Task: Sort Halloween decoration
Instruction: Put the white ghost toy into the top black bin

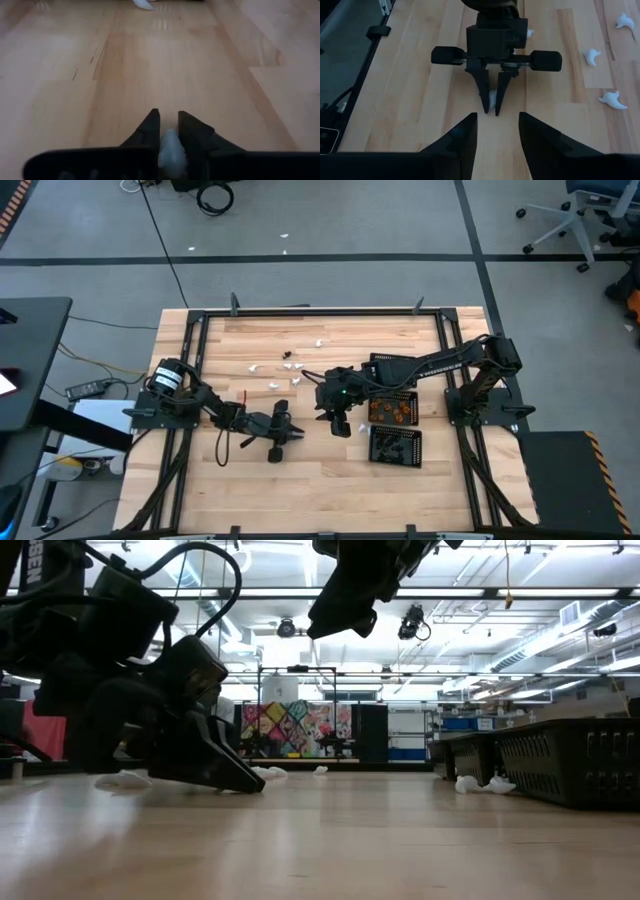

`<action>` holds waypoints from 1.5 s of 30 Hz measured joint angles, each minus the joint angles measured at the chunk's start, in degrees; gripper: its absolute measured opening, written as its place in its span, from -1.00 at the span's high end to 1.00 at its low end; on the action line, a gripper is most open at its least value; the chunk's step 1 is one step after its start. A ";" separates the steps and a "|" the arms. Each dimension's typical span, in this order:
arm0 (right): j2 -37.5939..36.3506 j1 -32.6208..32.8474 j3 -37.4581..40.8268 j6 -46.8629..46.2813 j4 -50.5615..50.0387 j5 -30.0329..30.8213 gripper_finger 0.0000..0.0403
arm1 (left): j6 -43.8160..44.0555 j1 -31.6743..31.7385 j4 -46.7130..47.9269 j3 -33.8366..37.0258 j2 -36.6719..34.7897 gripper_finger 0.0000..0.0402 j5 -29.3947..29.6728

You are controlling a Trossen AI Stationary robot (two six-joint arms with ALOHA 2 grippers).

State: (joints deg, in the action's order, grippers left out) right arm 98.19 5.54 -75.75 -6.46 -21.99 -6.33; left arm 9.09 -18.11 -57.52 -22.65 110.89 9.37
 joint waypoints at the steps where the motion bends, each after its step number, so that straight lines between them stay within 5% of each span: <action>1: 0.00 0.01 0.00 0.00 0.00 -0.02 0.26 | 0.25 0.00 -0.08 0.00 0.00 0.80 -0.02; 22: -7.04 -1.16 -0.02 0.17 -5.88 5.47 0.26 | 5.00 4.53 -1.05 -4.73 0.60 0.82 -2.35; 35: -21.73 -3.02 -0.02 -4.33 -12.72 15.04 0.26 | -4.22 11.48 20.40 -24.13 0.68 0.82 -2.59; 45: -28.79 -3.02 -0.02 -6.77 -20.13 18.84 0.26 | -5.95 18.57 26.50 -38.72 4.81 0.82 -6.95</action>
State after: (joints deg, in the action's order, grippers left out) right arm 69.40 2.52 -75.77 -13.23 -42.11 12.51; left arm 3.14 0.46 -31.02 -61.37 115.70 2.41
